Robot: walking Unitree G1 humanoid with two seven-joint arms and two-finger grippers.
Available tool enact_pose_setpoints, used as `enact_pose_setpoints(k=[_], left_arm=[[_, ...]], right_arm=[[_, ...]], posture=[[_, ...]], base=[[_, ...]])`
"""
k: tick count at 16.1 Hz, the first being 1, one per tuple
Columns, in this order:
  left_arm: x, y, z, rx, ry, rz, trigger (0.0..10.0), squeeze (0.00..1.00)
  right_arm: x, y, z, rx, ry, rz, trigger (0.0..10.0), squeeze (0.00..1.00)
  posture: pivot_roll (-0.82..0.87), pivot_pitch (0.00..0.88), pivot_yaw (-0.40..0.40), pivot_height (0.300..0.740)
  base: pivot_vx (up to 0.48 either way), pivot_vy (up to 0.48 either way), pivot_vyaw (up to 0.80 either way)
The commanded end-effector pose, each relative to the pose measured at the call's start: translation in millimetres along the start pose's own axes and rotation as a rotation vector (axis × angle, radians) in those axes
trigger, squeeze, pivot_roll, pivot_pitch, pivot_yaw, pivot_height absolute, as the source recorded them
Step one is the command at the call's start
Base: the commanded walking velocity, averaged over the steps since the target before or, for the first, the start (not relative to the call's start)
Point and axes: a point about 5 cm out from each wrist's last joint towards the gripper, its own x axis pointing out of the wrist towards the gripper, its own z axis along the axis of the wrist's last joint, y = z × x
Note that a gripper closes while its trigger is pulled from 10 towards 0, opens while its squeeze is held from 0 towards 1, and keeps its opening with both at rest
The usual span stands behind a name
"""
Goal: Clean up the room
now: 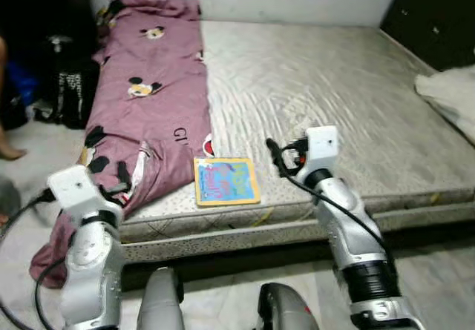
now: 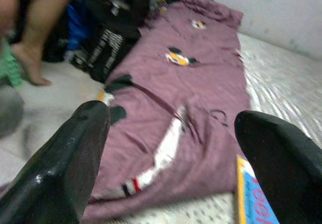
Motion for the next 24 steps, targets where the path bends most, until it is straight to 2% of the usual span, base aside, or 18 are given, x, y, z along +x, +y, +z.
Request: enact_pose_setpoints(k=[1,3,4,7,11,17,24], left_arm=[[1.9,0.0,-3,0.009,0.035,-0.004,10.0,0.0],[-0.7,4.2,-12,0.034,0.09,-0.015,10.0,0.0],[-5.8,4.4,-19,0.035,0.141,-0.062,10.0,0.0],[-12.5,2.7,-20,0.079,0.16,-0.125,10.0,0.0],[-13.0,-8.2,-18,0.123,0.167,-0.203,10.0,0.0],[-11.8,-15.7,-16,0.134,0.163,-0.226,10.0,0.0],[-10.6,-12.2,-12,0.096,0.132,-0.168,10.0,0.0]], right_arm=[[-3.1,-4.4,1,-0.005,-0.004,-0.016,10.0,0.0],[-5.6,-4.2,1,-0.005,-0.006,-0.014,10.0,0.0],[-8.9,-6.1,2,0.004,-0.006,-0.02,10.0,0.0],[-16.5,-10.7,0,0.023,0.001,-0.043,10.0,0.0],[-20.9,-11.3,-1,0.033,0.003,-0.065,10.0,0.0],[-23.8,-11.9,0,0.045,0.01,-0.079,10.0,0.0],[-20.0,-11.3,0,0.033,0.017,-0.063,10.0,0.0]], posture=[[-0.08,0.01,-0.091,0.652],[-0.08,0.021,-0.093,0.652],[-0.08,0.032,-0.095,0.652],[-0.08,0.066,-0.087,0.652],[-0.09,0.084,-0.066,0.647],[-0.1,0.096,-0.056,0.582],[-0.09,0.087,-0.07,0.582]], base=[[0.0,0.0,0.0],[0.0,0.0,0.0],[0.0,0.0,0.0],[0.0,0.0,0.0],[0.0,0.0,0.0],[0.0,0.0,0.0],[0.0,0.0,0.0]])
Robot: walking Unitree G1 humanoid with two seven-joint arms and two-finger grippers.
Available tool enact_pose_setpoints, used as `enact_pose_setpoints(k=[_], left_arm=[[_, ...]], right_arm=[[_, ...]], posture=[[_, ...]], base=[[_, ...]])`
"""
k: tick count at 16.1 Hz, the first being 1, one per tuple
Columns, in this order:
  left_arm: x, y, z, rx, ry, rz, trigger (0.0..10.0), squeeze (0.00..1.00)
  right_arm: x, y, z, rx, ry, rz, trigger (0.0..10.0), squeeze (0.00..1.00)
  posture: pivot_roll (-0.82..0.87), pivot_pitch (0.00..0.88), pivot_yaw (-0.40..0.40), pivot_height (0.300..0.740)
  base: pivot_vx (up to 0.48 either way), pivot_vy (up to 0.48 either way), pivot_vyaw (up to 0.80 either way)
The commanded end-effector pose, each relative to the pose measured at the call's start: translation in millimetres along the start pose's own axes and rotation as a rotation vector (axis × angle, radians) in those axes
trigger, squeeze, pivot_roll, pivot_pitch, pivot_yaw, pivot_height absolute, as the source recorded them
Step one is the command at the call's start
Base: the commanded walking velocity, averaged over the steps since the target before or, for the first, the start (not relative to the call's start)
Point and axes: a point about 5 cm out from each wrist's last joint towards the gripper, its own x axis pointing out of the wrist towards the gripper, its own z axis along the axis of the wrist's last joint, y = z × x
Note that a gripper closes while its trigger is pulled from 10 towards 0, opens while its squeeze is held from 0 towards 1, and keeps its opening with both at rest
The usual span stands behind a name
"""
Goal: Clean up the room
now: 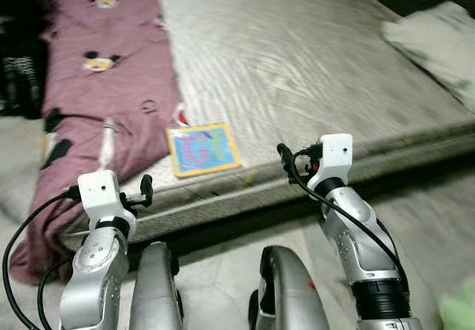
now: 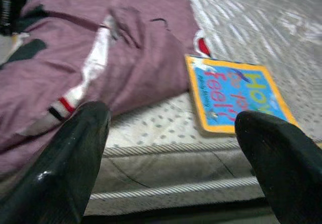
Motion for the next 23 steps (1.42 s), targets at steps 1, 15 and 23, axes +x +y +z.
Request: enact_pose_setpoints(k=[1,15,23], left_arm=[[-1.7,-0.2,2.1,-0.008,-0.011,0.008,10.0,0.0],[-1.5,3.4,0.0,-0.043,-0.008,0.031,10.0,0.0],[3.4,7.4,-1.9,-0.053,0.004,0.112,10.0,0.0]], right_arm=[[1.1,-1.8,2.2,-0.017,0.002,0.004,10.0,0.0],[4.1,1.1,2.4,-0.008,-0.003,0.029,10.0,0.0],[6.7,0.7,1.5,-0.01,0.0,0.027,10.0,0.0]], posture=[[-0.09,0.087,-0.07,0.582],[-0.09,0.077,-0.077,0.582],[-0.09,0.058,-0.079,0.582]], base=[[0.0,0.0,0.0],[0.229,0.0,0.04],[0.214,0.0,0.0]])
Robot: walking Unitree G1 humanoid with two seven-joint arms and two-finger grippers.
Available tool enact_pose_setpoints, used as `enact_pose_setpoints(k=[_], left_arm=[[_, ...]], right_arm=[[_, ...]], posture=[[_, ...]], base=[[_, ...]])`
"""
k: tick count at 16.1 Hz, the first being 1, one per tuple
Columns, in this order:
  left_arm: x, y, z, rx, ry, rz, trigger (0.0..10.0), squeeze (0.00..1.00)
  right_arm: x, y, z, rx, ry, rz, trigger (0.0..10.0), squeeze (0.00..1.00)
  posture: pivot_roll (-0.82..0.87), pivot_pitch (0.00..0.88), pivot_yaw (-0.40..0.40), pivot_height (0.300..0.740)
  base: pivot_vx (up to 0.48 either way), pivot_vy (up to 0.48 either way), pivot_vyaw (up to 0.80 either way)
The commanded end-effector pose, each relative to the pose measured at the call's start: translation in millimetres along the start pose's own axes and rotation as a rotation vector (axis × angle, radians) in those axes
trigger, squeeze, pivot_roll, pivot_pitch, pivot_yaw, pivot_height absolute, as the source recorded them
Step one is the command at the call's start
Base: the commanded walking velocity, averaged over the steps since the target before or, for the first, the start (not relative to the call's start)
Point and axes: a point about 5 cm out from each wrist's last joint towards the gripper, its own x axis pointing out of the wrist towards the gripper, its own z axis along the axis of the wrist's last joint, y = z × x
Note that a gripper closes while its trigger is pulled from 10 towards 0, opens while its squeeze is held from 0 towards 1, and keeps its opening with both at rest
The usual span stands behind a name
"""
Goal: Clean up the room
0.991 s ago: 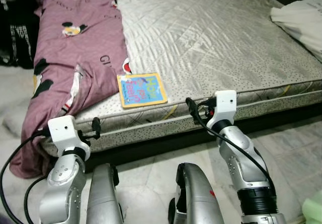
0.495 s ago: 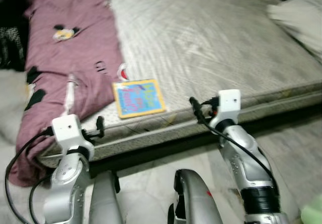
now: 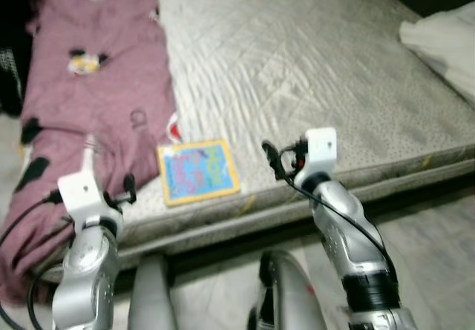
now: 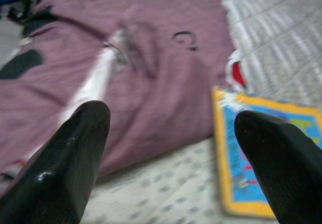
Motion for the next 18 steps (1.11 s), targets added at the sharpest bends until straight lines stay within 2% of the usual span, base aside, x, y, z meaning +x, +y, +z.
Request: enact_pose_setpoints(k=[1,2,6,7,8,11,12,16,18], left_arm=[[-0.8,-0.3,-8,-0.018,0.04,0.037,10.0,0.0],[-0.3,0.5,-10,-0.054,0.043,0.067,10.0,0.0],[6.6,-0.4,-24,-0.086,0.072,0.098,10.0,0.0],[15.6,-3.0,-28,-0.111,0.083,0.098,10.0,0.0],[23.5,-5.4,-25,-0.118,0.074,0.087,10.0,0.0],[37.0,-8.5,-17,-0.14,0.041,0.071,10.0,0.0],[45.9,-5.3,-15,-0.158,0.036,0.089,10.0,0.0],[57.4,0.3,-22,-0.185,0.046,0.122,10.0,0.0],[66.5,4.7,-26,-0.243,0.06,0.156,10.0,0.0]], right_arm=[[-4.1,-12.8,-2,0.0,0.008,-0.043,10.0,0.0],[-6.4,-16.5,-1,-0.008,0.008,-0.053,10.0,0.0],[-27.0,-42.6,-1,-0.07,0.028,-0.091,10.0,0.0],[-34.2,-57.0,0,-0.103,0.046,-0.126,10.0,0.0],[-39.5,-64.5,0,-0.117,0.056,-0.147,10.0,0.0],[-48.7,-74.9,-3,-0.152,0.086,-0.166,10.0,0.0],[-51.8,-80.3,-2,-0.172,0.096,-0.175,10.0,0.0],[-54.7,-91.2,4,-0.207,0.1,-0.195,10.0,0.0],[-53.7,-94.9,6,-0.225,0.105,-0.198,10.0,0.0]], posture=[[-0.1,0.056,-0.08,0.582],[-0.11,0.059,-0.085,0.582],[-0.19,0.089,-0.101,0.552],[-0.21,0.097,-0.104,0.542],[-0.23,0.106,-0.109,0.542],[-0.25,0.118,-0.113,0.542],[-0.27,0.129,-0.12,0.542],[-0.29,0.144,-0.134,0.542],[-0.3,0.147,-0.145,0.542]], base=[[0.0,0.0,0.0],[0.0,0.0,0.0],[0.0,0.0,0.0],[0.0,0.0,0.0],[0.0,0.0,0.0],[0.0,0.0,0.0],[0.0,0.0,0.0],[0.0,0.0,0.0],[0.0,0.0,0.0]])
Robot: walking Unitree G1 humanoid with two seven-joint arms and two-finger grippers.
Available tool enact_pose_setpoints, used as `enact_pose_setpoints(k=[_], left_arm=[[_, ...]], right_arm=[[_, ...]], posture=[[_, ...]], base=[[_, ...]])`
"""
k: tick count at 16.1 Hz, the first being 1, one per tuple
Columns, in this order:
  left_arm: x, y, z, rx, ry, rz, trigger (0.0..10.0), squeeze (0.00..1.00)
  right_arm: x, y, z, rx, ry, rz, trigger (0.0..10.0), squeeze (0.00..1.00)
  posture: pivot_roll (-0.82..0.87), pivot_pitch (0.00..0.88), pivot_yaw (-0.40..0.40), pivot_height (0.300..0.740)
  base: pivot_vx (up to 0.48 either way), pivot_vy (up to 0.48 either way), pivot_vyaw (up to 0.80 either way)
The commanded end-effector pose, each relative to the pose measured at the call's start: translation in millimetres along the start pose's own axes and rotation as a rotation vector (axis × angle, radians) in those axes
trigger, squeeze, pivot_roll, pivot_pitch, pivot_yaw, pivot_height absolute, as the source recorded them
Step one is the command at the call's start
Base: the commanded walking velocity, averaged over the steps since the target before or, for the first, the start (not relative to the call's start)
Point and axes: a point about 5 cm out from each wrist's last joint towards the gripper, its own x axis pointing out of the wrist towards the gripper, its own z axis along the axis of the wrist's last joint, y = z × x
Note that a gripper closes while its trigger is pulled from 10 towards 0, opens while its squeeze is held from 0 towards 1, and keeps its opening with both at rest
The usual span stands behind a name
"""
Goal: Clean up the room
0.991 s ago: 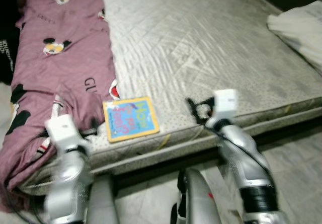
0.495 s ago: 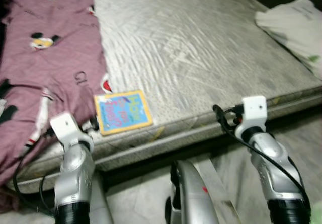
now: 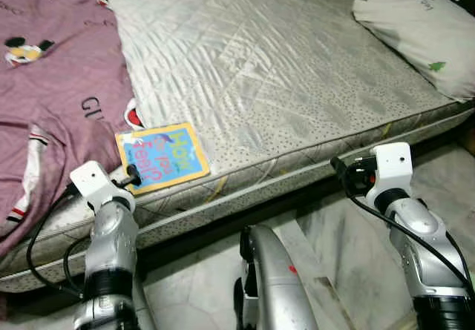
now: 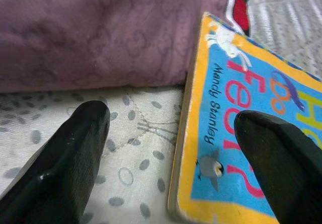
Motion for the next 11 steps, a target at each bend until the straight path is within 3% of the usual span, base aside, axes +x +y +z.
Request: enact_pose_setpoints(k=[1,4,11], left_arm=[[2.8,0.8,-1,-0.023,0.004,0.001,10.0,0.0],[17.1,-5.7,-4,-0.095,0.073,-0.045,10.0,0.0],[17.8,-7.3,-5,-0.094,0.081,-0.057,10.0,0.0]], right_arm=[[-0.5,-6.2,4,-0.02,-0.005,-0.01,10.0,0.0],[1.9,-8.2,8,-0.037,-0.011,-0.012,10.0,0.0],[2.1,-8.4,8,-0.038,-0.011,-0.012,10.0,0.0]], posture=[[-0.3,0.147,-0.147,0.542],[-0.32,0.136,-0.154,0.542],[-0.32,0.136,-0.154,0.542]], base=[[0.0,0.0,0.0],[0.0,0.0,0.0],[0.0,0.0,0.0]])
